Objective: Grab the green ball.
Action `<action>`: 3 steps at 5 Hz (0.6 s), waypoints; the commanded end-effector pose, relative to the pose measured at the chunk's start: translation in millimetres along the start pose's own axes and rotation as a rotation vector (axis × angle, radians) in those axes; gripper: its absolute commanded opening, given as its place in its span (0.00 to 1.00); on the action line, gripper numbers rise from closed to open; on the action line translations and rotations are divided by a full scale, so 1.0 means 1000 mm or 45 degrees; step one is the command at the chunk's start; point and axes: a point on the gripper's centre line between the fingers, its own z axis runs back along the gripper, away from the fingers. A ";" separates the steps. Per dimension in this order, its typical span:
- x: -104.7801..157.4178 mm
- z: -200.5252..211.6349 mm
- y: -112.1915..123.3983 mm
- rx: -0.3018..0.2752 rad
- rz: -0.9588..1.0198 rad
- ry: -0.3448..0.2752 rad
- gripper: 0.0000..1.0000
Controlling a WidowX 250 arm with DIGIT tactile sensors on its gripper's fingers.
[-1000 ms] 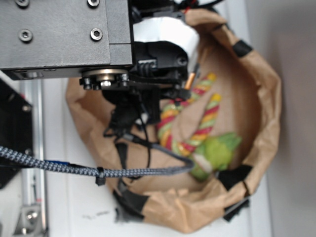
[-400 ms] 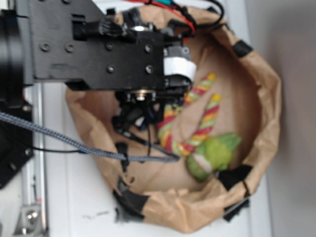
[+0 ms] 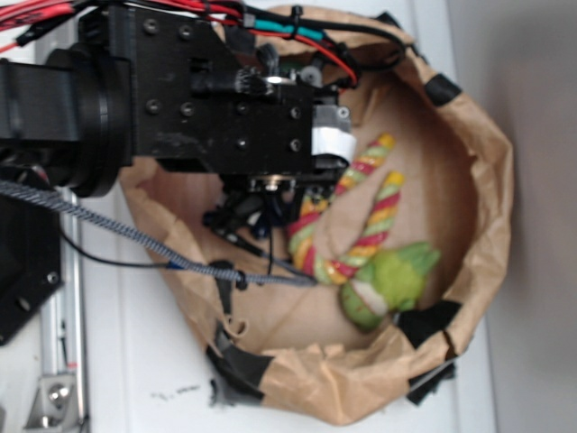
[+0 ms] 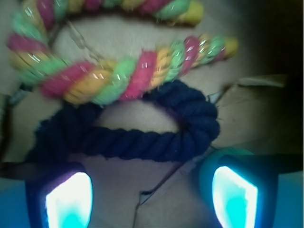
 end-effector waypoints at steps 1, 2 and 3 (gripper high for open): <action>-0.018 0.000 0.019 -0.007 -0.140 0.056 1.00; -0.027 0.006 0.029 0.022 -0.111 0.098 1.00; -0.037 0.000 0.038 0.069 -0.092 0.196 1.00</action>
